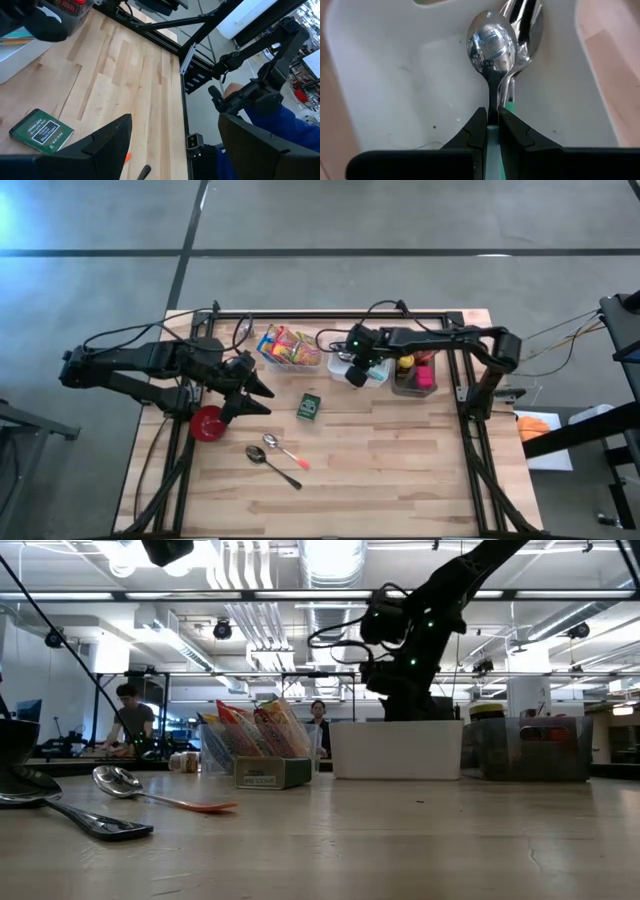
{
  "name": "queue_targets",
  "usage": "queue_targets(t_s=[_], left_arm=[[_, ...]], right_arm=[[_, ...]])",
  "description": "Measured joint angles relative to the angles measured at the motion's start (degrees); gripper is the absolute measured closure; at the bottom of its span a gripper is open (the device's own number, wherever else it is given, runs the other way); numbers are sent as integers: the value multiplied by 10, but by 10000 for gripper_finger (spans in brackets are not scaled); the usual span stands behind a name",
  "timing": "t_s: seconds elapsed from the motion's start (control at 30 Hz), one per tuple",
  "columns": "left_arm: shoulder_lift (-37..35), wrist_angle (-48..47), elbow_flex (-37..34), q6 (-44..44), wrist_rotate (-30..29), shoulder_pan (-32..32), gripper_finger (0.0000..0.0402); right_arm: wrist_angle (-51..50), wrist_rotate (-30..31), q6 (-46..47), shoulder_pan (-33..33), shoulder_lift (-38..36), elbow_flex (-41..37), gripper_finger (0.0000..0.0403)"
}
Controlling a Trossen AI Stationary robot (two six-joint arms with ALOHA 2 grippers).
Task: Pick & Place Food Item
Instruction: Put the light blue spoon into the white bin
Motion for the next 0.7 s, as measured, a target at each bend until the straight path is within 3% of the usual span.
queue_targets(t_s=[0.43,0.7], left_arm=[[0,0,0,0,0,0,102],[0,0,0,0,0,0,102]], right_arm=[[-80,0,-11,0,65,73,377],[-87,-3,-16,0,65,72,275]])
